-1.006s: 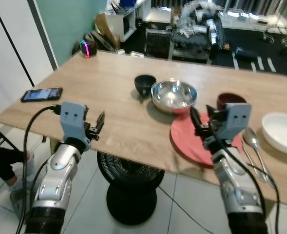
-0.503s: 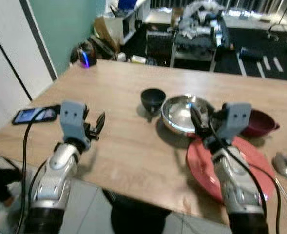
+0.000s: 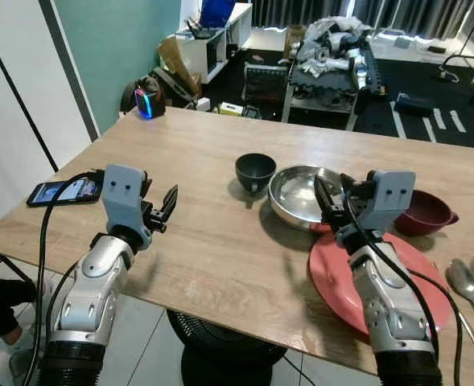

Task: Setting the table

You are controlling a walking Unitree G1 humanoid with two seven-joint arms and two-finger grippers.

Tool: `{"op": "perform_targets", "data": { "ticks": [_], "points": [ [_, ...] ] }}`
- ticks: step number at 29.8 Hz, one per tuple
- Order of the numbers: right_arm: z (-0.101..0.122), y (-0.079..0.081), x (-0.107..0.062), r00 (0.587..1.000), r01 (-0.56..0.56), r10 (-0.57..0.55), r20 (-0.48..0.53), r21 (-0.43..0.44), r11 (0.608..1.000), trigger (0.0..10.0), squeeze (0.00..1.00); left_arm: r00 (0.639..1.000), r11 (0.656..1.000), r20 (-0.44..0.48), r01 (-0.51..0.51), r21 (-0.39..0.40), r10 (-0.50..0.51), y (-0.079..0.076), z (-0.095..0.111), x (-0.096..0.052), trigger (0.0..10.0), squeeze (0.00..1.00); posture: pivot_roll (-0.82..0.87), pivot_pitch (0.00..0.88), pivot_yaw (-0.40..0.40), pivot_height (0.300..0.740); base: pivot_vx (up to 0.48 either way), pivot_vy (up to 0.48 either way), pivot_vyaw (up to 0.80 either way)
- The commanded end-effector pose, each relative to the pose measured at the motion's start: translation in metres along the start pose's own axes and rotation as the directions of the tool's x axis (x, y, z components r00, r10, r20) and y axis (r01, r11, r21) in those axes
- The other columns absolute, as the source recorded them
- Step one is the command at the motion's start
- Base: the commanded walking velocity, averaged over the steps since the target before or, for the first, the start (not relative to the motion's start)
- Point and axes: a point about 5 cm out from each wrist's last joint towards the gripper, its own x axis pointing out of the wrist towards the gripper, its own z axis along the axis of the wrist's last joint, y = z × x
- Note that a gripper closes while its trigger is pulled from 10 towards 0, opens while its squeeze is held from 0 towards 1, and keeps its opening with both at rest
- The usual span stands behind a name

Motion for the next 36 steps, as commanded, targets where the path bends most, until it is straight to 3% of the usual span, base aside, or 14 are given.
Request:
{"op": "perform_targets", "data": {
  "ticks": [1,6,11,17,22,24,26,27,30,34,36],
  "points": [
    [-0.001,-0.001,0.001,1.000,0.006,-0.007,-0.024,-0.032,0.999,10.0,0.00,0.999,1.000,-0.031,0.017,0.022,-0.016,0.002,-0.001,0.000,10.0,0.00,-0.03,0.000,0.085,0.740,0.000,0.000,0.00],
    [0.000,0.000,0.006,0.997,-0.012,0.005,-0.073,-0.101,0.995,10.0,0.00,0.998,0.998,-0.050,0.031,0.053,-0.029,0.007,0.004,0.003,10.0,0.00,-0.03,0.000,0.081,0.740,0.000,0.000,0.00],
    [0.000,-0.018,0.011,0.982,0.029,-0.058,-0.180,-0.159,0.987,10.0,0.00,0.999,0.996,-0.031,0.032,0.085,-0.029,0.013,0.017,0.004,10.0,0.00,-0.03,0.012,0.073,0.740,0.000,0.000,0.00],
    [0.005,-0.036,0.012,0.956,-0.007,-0.036,-0.289,-0.149,0.989,10.0,0.00,0.998,0.992,-0.033,0.055,0.115,-0.052,0.018,0.026,0.004,10.0,0.00,-0.04,0.024,0.071,0.740,0.000,0.000,0.00],
    [0.006,-0.048,0.016,0.920,-0.009,-0.021,-0.390,-0.075,0.997,10.0,0.00,0.985,0.968,-0.067,0.170,0.187,-0.161,0.015,0.033,0.004,10.0,0.00,-0.05,0.032,0.064,0.740,0.000,0.000,0.00],
    [0.001,-0.058,0.021,0.892,0.008,-0.040,-0.449,-0.074,0.997,10.0,0.00,0.950,0.921,-0.096,0.311,0.236,-0.296,0.009,0.040,0.006,10.0,0.00,-0.04,0.038,0.049,0.740,0.000,0.000,0.00],
    [-0.004,-0.065,0.024,0.868,0.024,-0.058,-0.493,-0.075,0.997,10.0,0.00,0.890,0.860,-0.146,0.455,0.231,-0.432,0.002,0.041,0.007,10.0,0.00,-0.03,0.042,0.045,0.740,0.000,0.000,0.00],
    [-0.004,-0.065,0.024,0.868,0.024,-0.058,-0.493,-0.075,0.997,10.0,0.00,0.890,0.860,-0.146,0.455,0.231,-0.432,0.002,0.041,0.007,10.0,0.00,-0.03,0.042,0.045,0.740,0.000,0.000,0.00],
    [-0.007,-0.067,0.024,0.853,0.058,-0.077,-0.516,-0.054,0.997,10.0,0.00,0.807,0.781,-0.191,0.590,0.205,-0.559,-0.009,0.040,0.012,10.0,0.00,-0.05,0.050,0.054,0.740,0.000,0.000,0.00],
    [-0.007,-0.068,0.022,0.849,0.082,-0.090,-0.521,-0.038,0.996,10.0,0.00,0.768,0.742,-0.209,0.640,0.200,-0.606,-0.015,0.039,0.014,10.0,0.00,-0.06,0.055,0.063,0.740,0.000,0.000,0.00],
    [-0.005,-0.074,0.018,0.848,0.124,-0.123,-0.516,-0.032,0.992,10.0,0.00,0.722,0.688,-0.230,0.692,0.217,-0.653,-0.021,0.041,0.015,10.0,0.00,-0.07,0.059,0.076,0.740,0.000,0.000,0.00]
  ]
}}
